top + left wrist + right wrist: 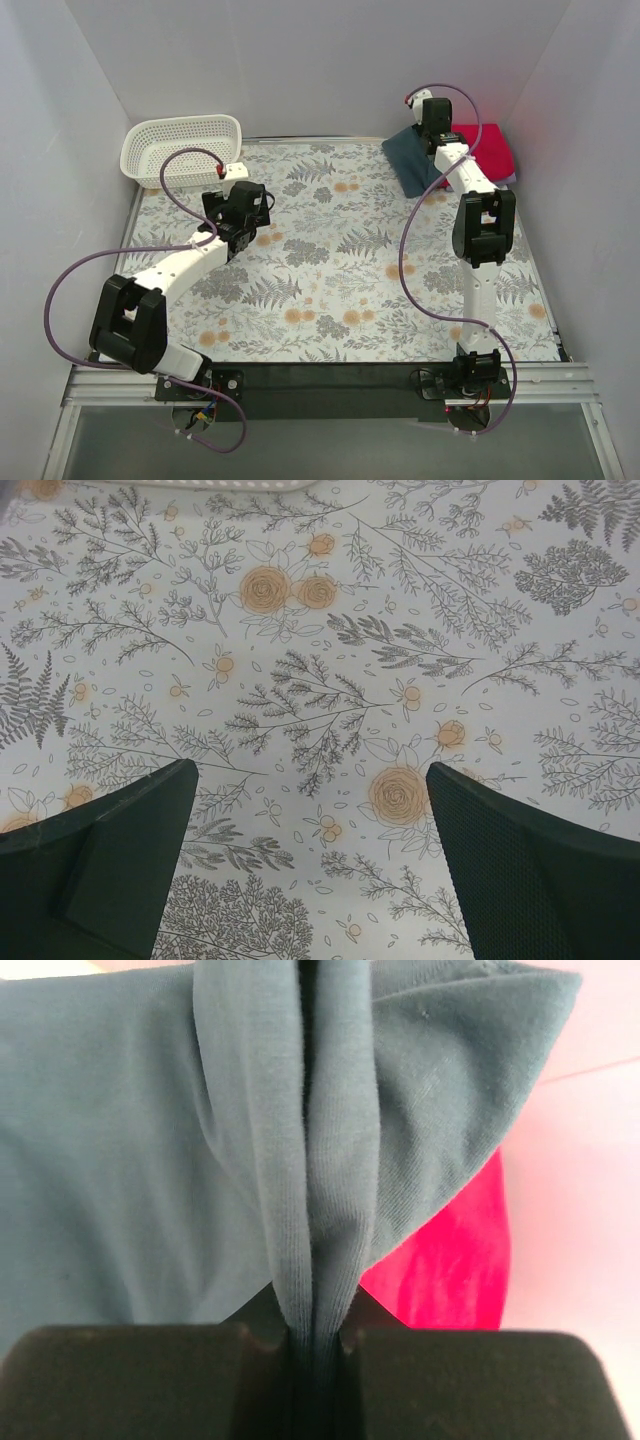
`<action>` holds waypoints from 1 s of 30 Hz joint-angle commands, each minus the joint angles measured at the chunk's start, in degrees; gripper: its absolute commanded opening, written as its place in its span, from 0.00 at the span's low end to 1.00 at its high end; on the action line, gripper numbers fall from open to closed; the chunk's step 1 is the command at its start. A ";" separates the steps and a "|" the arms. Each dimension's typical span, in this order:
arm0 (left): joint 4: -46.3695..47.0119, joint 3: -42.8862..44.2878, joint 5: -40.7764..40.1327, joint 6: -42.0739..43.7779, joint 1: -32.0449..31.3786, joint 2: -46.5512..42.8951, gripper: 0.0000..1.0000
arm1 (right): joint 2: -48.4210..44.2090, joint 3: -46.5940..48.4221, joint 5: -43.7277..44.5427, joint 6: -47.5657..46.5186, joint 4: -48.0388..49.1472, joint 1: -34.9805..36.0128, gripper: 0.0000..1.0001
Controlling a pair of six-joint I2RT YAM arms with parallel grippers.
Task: Fold and stack the t-shirts
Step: Neatly place the folded tshirt to the corner
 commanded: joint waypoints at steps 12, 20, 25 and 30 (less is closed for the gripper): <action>0.06 0.02 -4.31 0.55 -0.98 1.57 0.91 | -8.25 2.15 -6.68 -3.85 5.71 -5.17 0.01; 0.06 0.01 -4.57 0.82 -1.07 2.10 0.91 | -7.02 4.18 -9.77 -2.26 5.53 -7.55 0.01; 0.06 0.02 -4.31 0.91 -1.15 2.89 0.91 | -3.87 6.20 -10.91 -2.44 5.97 -11.23 0.01; 0.24 0.01 -4.22 0.91 -1.15 3.77 0.91 | -1.40 5.76 -9.78 -4.54 9.04 -12.82 0.01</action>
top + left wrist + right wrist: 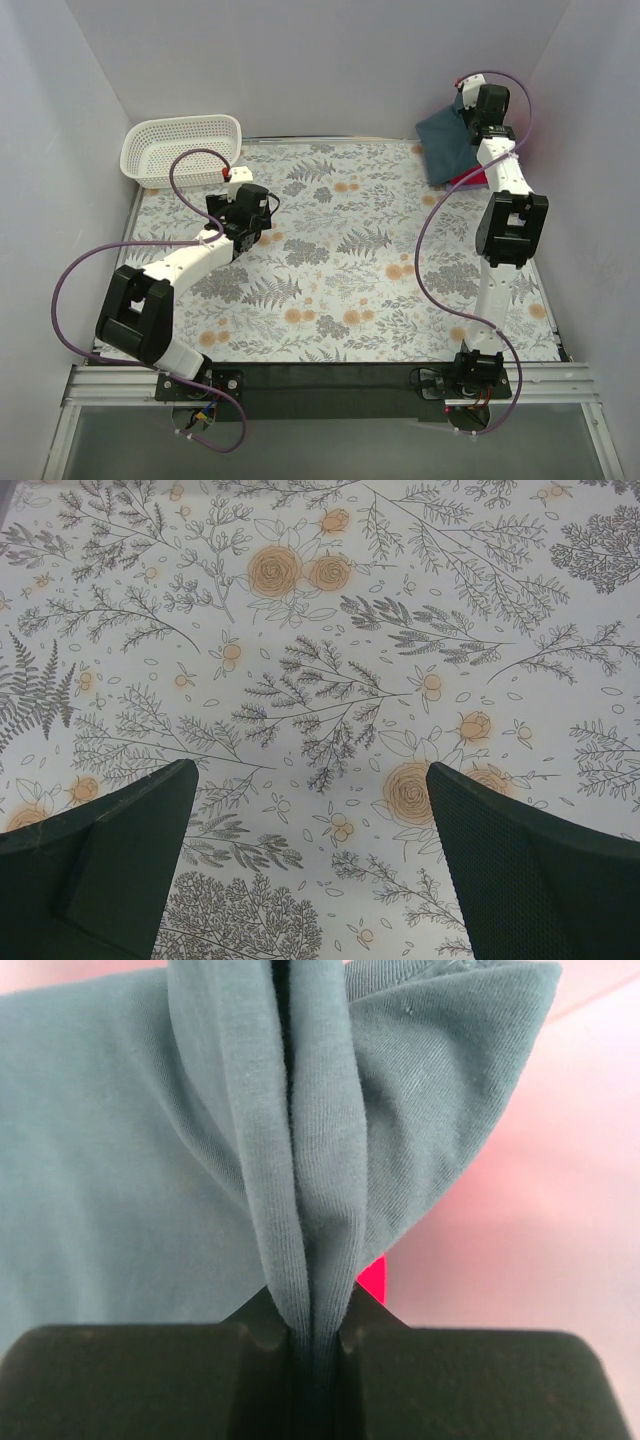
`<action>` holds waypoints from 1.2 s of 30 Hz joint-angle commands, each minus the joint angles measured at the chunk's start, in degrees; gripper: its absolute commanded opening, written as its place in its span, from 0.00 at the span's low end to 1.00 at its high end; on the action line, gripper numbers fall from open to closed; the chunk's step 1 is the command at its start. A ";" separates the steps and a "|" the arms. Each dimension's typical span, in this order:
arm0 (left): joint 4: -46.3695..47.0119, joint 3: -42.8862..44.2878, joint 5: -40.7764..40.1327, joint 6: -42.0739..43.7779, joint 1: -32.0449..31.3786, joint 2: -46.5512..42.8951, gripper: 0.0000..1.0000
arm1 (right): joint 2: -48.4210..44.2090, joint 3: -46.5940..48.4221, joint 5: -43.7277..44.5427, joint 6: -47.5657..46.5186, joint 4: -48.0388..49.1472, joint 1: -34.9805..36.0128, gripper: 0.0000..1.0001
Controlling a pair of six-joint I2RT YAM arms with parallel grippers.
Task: Fold and stack the t-shirts
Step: Neatly place the folded tshirt to the corner
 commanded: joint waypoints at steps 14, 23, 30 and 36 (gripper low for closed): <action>0.81 -0.03 -0.88 0.84 -0.52 1.48 0.91 | 9.09 -2.71 10.09 -8.34 21.65 -1.87 0.03; 1.51 -0.29 0.18 1.02 -0.78 2.09 0.90 | 10.68 -2.88 17.29 -8.96 29.12 -1.87 0.62; 1.51 -0.20 0.18 1.10 -1.05 -0.45 0.90 | 3.15 -6.91 25.74 -7.47 30.79 -0.65 0.91; 1.51 -0.47 -0.08 0.93 -1.22 -7.21 0.91 | -12.92 -18.58 25.39 -6.32 30.79 2.69 0.98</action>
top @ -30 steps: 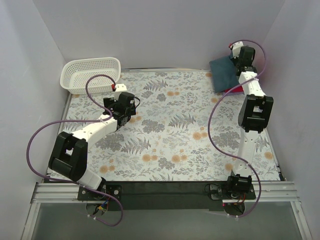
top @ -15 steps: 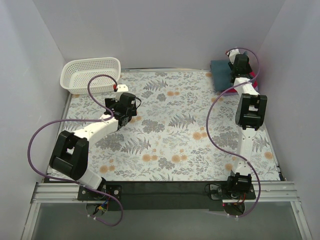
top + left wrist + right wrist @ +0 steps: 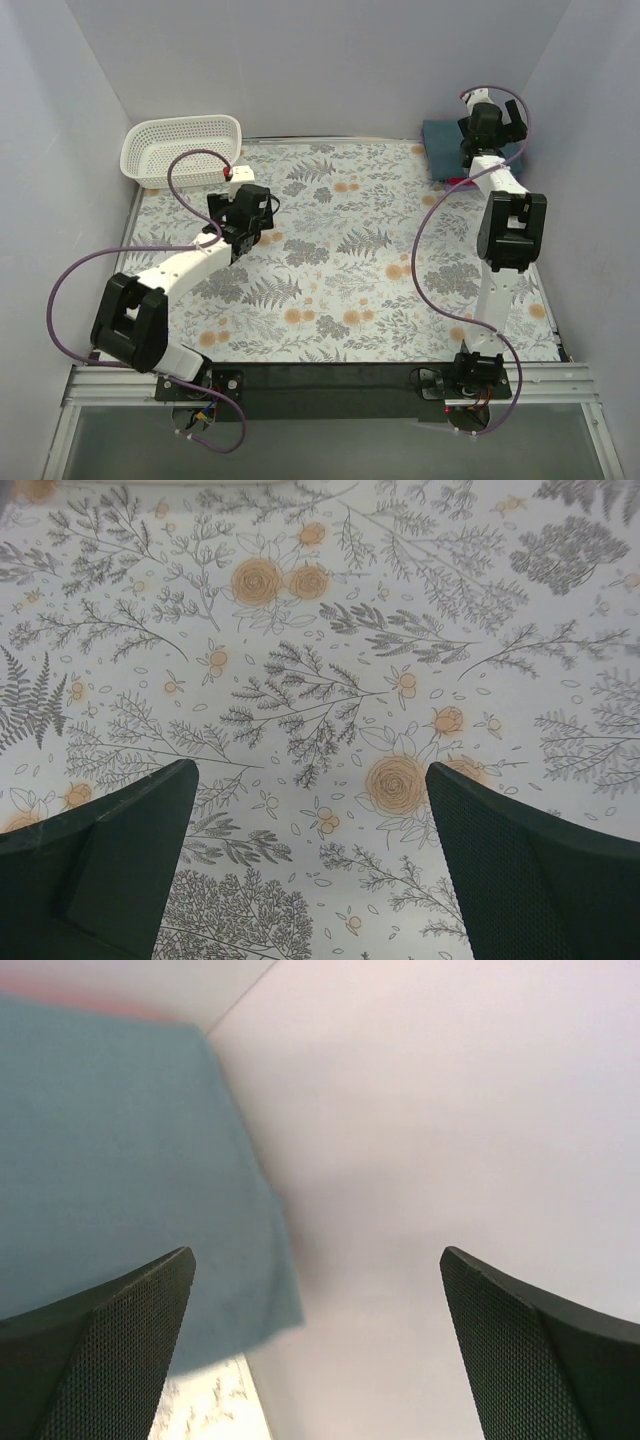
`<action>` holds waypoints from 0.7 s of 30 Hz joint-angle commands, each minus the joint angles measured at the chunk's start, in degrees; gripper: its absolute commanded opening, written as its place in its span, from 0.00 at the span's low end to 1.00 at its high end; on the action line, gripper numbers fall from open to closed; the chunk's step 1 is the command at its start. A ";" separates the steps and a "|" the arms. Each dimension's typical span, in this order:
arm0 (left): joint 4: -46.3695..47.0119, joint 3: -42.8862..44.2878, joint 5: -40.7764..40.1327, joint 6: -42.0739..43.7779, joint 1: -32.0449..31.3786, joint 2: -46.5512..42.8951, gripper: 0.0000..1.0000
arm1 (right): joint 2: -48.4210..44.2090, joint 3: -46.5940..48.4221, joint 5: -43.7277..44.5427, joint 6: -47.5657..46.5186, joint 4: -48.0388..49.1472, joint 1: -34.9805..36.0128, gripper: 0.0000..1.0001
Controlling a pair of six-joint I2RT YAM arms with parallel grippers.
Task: Fold and stack the t-shirts
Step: Neatly place the folded tshirt to the corner
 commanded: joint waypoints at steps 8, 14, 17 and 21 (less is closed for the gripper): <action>6.02 -3.19 -0.89 0.97 0.07 -22.56 0.93 | -33.73 -16.77 8.73 2.98 3.07 12.37 0.98; 9.46 -6.18 0.07 -1.22 2.43 -33.55 0.97 | -49.55 -27.57 18.14 7.79 -3.94 22.22 0.98; 11.13 -8.37 -0.45 -1.75 2.97 -37.34 0.98 | -58.42 -29.69 14.76 22.10 -18.56 23.90 0.98; 15.26 -12.42 -1.33 -1.57 2.97 -44.45 0.98 | -74.39 -37.58 5.78 33.63 -24.97 23.99 0.98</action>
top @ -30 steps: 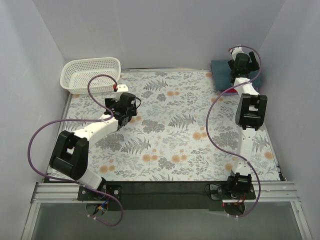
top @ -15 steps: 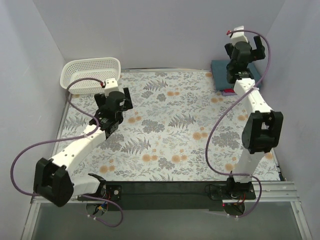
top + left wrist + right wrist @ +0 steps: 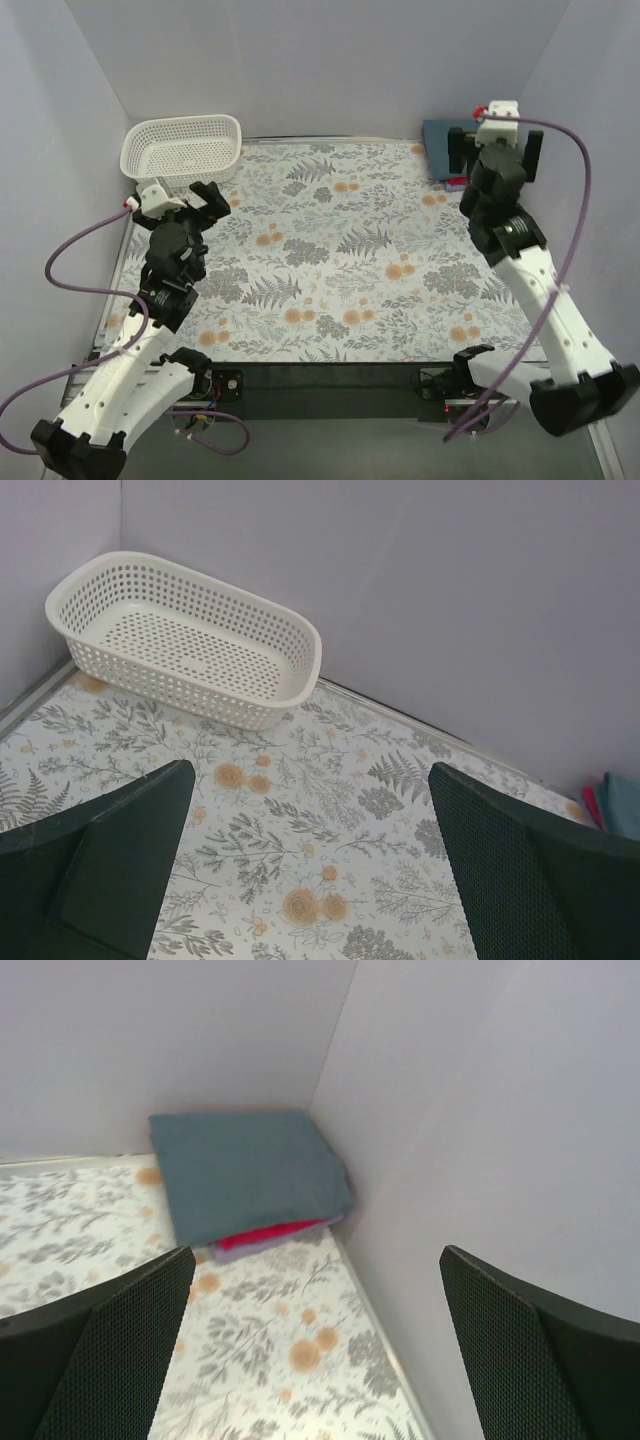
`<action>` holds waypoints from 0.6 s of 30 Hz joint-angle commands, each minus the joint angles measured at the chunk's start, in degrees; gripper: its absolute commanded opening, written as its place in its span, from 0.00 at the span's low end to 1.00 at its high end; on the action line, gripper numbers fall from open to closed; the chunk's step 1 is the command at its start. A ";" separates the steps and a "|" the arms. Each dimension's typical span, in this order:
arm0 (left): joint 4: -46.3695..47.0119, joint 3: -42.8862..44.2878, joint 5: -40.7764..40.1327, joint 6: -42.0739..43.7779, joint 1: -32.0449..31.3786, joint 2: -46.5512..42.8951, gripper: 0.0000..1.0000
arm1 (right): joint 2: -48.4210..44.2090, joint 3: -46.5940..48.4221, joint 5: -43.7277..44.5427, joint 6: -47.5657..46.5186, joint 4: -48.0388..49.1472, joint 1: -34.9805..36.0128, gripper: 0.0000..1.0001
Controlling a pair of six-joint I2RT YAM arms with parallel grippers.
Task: Fold and stack the t-shirts
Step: Neatly place the folded tshirt to the corner
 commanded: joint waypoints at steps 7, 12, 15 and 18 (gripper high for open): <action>-3.92 -5.81 -1.09 -4.12 0.28 -13.53 0.98 | -30.14 -15.84 -16.08 16.93 -10.53 -0.32 0.98; -8.42 -8.53 0.58 -5.36 0.19 -21.01 0.98 | -41.74 -22.79 -15.74 16.93 -13.08 -0.23 0.98; -8.69 -12.75 3.91 -4.22 0.19 -26.46 0.98 | -47.11 -28.85 -14.16 16.75 -13.87 -0.32 0.98; -8.43 -17.32 6.02 -3.96 0.19 -30.59 0.98 | -50.36 -33.78 -12.31 16.93 -14.75 -0.32 0.98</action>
